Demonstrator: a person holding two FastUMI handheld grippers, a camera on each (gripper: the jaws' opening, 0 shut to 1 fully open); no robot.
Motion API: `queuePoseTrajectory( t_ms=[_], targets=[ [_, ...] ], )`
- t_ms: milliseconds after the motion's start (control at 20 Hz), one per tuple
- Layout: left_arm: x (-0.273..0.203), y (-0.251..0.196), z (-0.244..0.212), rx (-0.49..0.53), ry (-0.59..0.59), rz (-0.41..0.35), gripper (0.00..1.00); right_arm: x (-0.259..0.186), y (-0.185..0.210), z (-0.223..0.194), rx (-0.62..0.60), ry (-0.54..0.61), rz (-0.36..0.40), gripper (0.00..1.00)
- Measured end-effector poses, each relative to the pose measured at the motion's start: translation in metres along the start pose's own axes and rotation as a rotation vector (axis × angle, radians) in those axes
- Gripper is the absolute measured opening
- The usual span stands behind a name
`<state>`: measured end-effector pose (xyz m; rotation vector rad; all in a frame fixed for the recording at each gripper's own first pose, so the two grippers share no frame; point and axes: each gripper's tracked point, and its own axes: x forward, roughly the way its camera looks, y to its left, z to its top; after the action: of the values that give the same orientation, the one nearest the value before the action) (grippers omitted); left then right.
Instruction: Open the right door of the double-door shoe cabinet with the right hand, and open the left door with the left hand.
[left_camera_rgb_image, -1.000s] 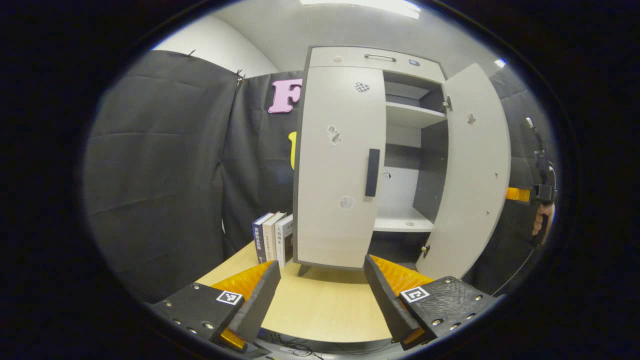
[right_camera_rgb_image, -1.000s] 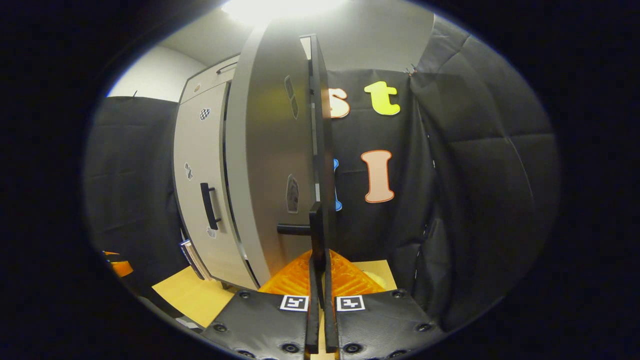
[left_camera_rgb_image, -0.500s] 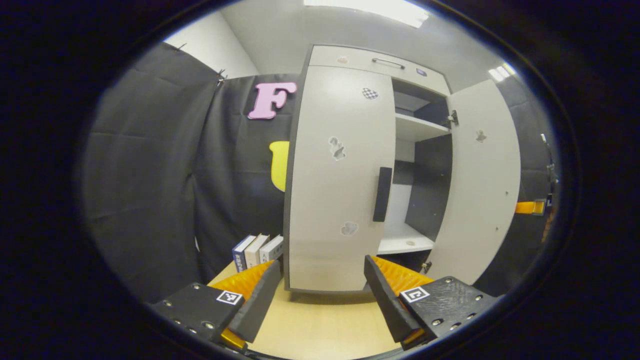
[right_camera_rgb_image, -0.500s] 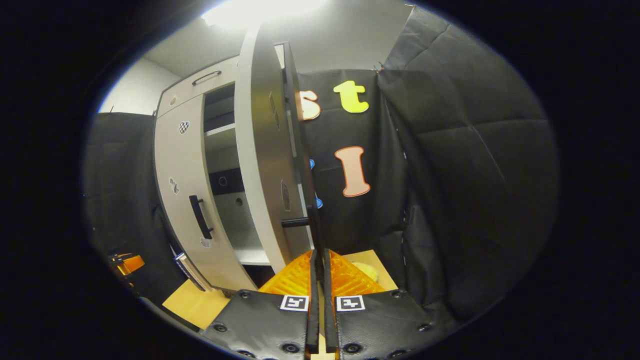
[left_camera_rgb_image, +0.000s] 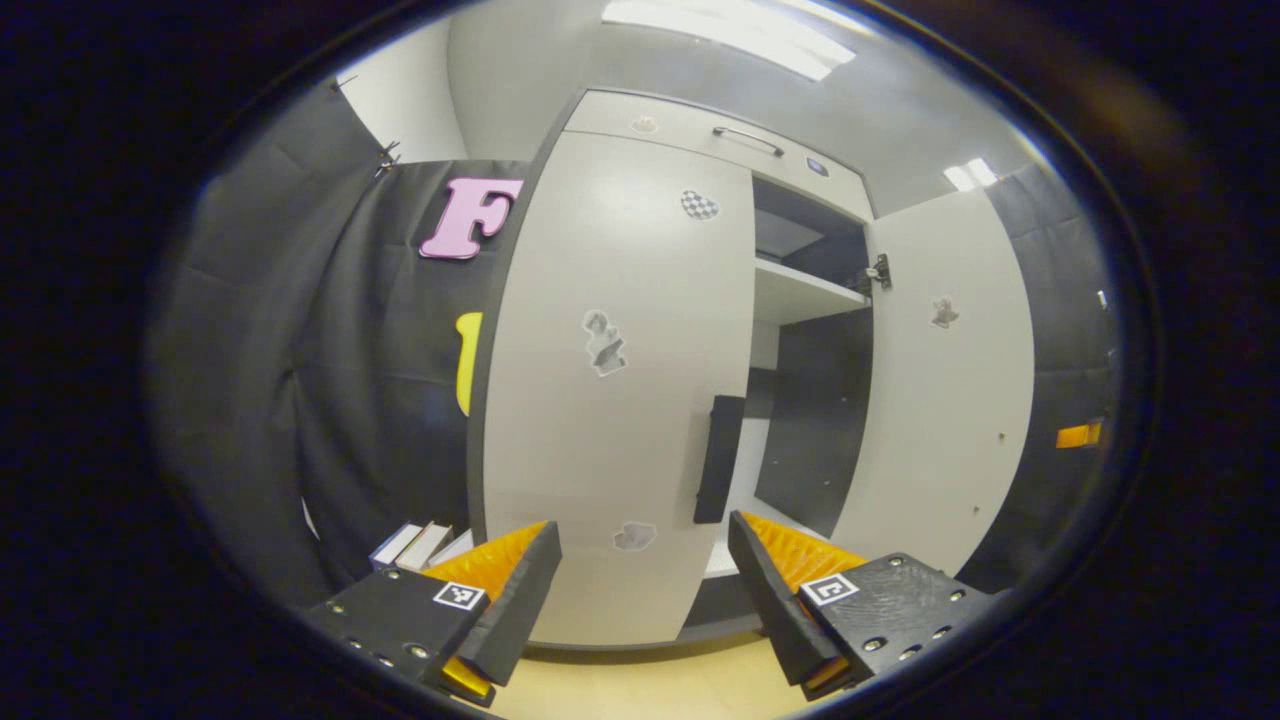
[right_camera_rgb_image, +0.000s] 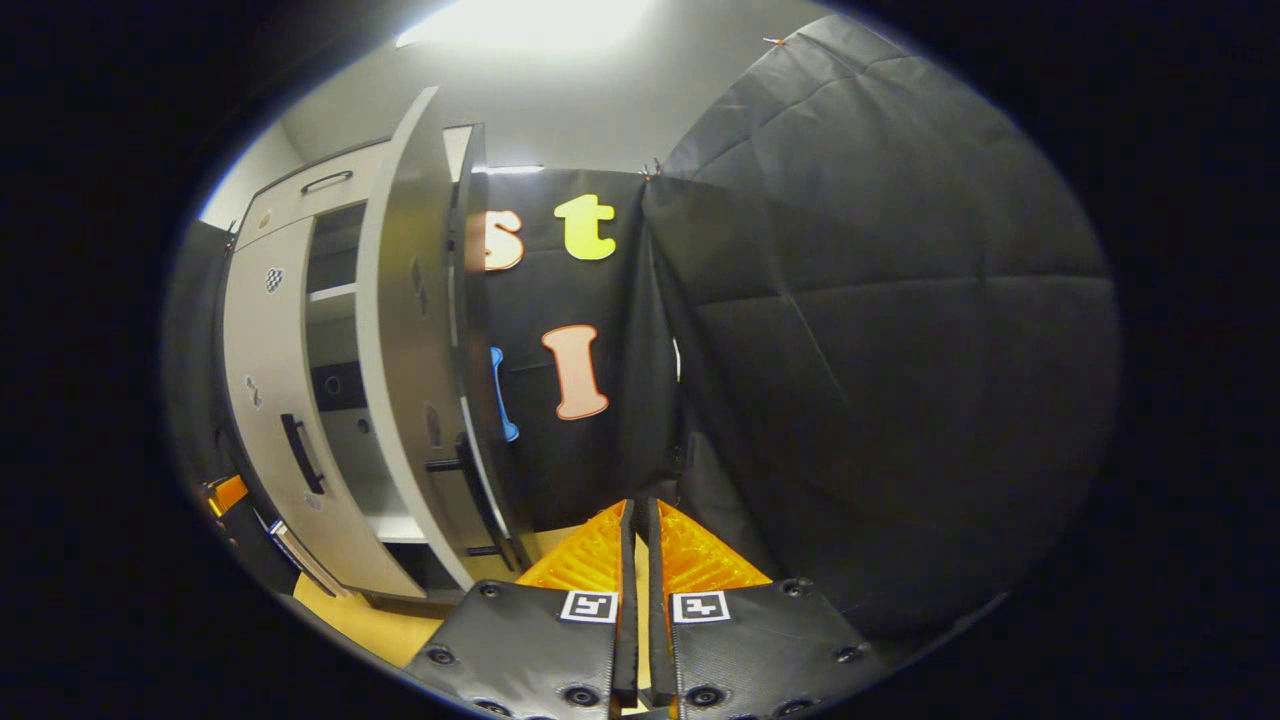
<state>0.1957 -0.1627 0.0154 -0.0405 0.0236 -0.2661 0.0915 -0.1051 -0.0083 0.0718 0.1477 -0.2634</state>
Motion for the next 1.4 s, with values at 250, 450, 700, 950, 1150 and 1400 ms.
queuePoseTrajectory(
  t_ms=[250,450,700,950,1150,1400],
  targets=[
    [0.058,-0.034,0.01,0.058,-0.03,0.033,1.0,0.053,-0.048,-0.008,-0.055,0.003,-0.048,0.06],
    [0.108,-0.052,0.006,0.067,-0.018,0.076,0.98,0.092,-0.068,-0.026,-0.004,0.041,-0.034,0.07],
    [0.145,-0.06,0.001,0.096,-0.004,0.132,0.98,0.145,-0.072,-0.041,-0.037,0.069,0.007,0.41],
    [0.163,-0.058,-0.006,0.088,0.018,0.182,0.8,0.19,-0.075,-0.06,-0.029,0.094,0.03,0.96],
    [0.164,-0.058,-0.007,0.05,0.013,0.195,0.52,0.212,-0.081,-0.056,-0.075,0.064,0.005,0.96],
    [0.164,-0.062,-0.007,0.084,0.038,0.203,0.25,0.227,-0.064,-0.059,-0.094,0.084,0.059,0.96]
  ],
)
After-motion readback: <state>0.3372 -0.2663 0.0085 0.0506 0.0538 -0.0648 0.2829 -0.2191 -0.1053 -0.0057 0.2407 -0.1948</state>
